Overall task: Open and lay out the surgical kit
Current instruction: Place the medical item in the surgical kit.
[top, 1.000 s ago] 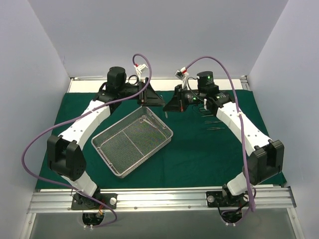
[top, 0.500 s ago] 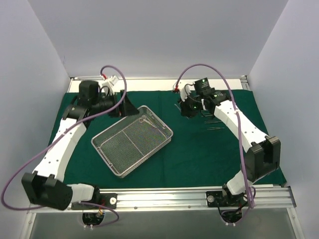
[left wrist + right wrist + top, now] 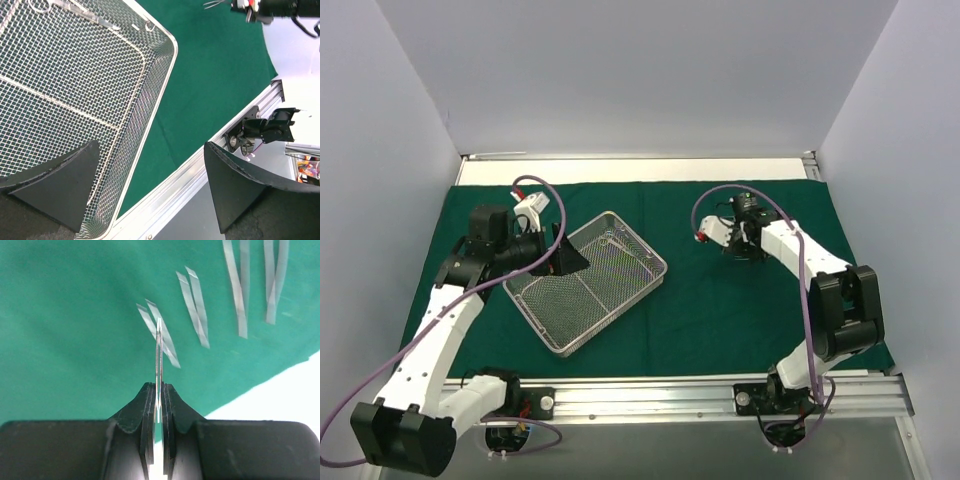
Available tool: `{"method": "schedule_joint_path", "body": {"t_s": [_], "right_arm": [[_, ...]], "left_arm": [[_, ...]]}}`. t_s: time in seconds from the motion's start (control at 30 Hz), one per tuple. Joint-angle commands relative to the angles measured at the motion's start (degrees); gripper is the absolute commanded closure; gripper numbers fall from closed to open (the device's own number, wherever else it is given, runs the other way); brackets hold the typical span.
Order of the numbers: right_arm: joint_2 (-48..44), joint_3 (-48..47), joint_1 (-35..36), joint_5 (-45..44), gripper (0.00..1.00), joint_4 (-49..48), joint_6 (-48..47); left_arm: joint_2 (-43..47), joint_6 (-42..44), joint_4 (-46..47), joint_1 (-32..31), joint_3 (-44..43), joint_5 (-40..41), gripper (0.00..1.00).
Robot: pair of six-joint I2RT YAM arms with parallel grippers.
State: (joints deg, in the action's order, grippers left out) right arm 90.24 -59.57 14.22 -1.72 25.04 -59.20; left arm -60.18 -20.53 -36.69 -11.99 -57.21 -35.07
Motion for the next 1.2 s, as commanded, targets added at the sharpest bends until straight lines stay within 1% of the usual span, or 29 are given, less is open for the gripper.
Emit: {"method": "schedule_joint_path", "body": {"t_s": [0.0, 0.13, 0.23, 0.37, 0.47, 0.57, 0.8, 1.17], "right_arm": [[0.99, -4.32, -2.08, -3.12, 1.00, 1.49, -12.23], [2.92, -4.59, -4.45, -3.21, 1.00, 2.74, -18.49], [3.72, -3.54, -4.99, -3.20, 1.00, 2.12, -20.25], [3.98, -0.29, -3.94, -4.88, 1.00, 0.45, -21.75], [3.28, 0.77, -3.93, -5.58, 1.00, 1.59, -23.41], [2.84, 1.03, -3.94, -3.56, 1.00, 2.82, -23.59], [4.16, 4.02, -1.21, -3.64, 1.00, 1.24, -23.59], [6.88, 3.06, -2.09, -2.59, 1.00, -0.52, -24.38]], "left_arm": [[3.49, -0.73, 3.73, 0.30, 0.61, 0.00, 0.06], [4.37, 0.23, 1.97, 0.30, 0.26, 0.96, 0.06], [4.72, 1.02, 1.27, 0.30, 0.26, 2.11, 0.06], [4.64, 0.85, 1.88, 0.39, 1.22, 2.55, 0.06], [4.55, 0.85, 1.62, 0.39, 1.57, 2.81, 0.06], [4.37, 0.85, 1.79, 0.30, 1.66, 2.99, 0.06], [3.93, 0.67, 2.32, 0.30, 2.19, 2.72, 0.06], [3.06, 0.93, 1.62, 0.30, 1.84, 2.81, 0.06]]}}
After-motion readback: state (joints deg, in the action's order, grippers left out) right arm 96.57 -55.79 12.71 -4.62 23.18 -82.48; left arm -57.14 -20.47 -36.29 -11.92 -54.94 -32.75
